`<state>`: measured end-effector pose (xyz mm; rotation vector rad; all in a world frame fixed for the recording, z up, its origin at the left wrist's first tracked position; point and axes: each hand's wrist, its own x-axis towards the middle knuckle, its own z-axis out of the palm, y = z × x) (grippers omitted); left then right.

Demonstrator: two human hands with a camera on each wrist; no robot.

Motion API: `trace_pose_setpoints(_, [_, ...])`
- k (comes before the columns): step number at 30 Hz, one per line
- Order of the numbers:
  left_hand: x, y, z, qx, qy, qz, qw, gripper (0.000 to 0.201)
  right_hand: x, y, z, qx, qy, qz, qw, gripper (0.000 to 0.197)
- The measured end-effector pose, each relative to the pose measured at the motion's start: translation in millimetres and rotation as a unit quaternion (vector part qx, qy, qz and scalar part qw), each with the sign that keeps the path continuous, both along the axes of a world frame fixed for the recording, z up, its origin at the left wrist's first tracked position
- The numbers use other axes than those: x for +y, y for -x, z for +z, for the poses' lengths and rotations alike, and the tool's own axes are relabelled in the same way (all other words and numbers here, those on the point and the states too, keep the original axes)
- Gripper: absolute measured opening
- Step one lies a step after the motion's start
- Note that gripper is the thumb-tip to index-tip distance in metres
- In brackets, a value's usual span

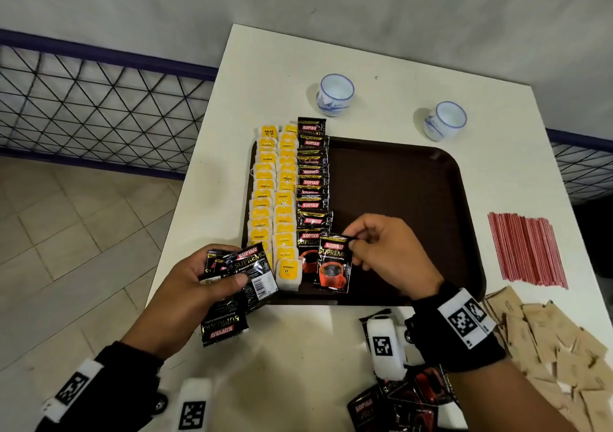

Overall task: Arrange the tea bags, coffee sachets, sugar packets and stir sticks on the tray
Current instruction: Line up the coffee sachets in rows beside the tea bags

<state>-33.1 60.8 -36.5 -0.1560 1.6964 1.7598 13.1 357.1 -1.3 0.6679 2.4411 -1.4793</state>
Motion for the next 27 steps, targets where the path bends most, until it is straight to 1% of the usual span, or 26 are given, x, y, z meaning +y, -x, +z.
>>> trace_pose_setpoints(9, [3.7,0.7,3.2,0.005,0.003,-0.006,1.000,0.036,-9.9,-2.3,-17.1,-0.017,0.016,0.005,1.000,0.013])
trace_pose_setpoints(14, [10.0,3.2,7.0,0.013,0.008,-0.018,1.000,0.039,-13.7,-0.3,-21.0,-0.015,0.015,-0.004,1.000,0.015])
trace_pose_setpoints(20, [21.4,6.8,9.6,0.031,0.028,-0.041,0.998,0.034,-17.4,0.1,-23.5,-0.012,0.012,-0.032,0.999,0.013])
trace_pose_setpoints(25, [35.2,11.3,18.3,0.049,0.040,-0.064,0.996,0.036,-17.9,-1.7,-24.4,-0.011,0.011,-0.047,0.999,0.014])
trace_pose_setpoints(27, [40.7,13.3,22.8,0.056,0.046,-0.067,0.995,0.033,-16.4,-2.9,-22.8,0.007,-0.031,-0.050,0.998,0.015])
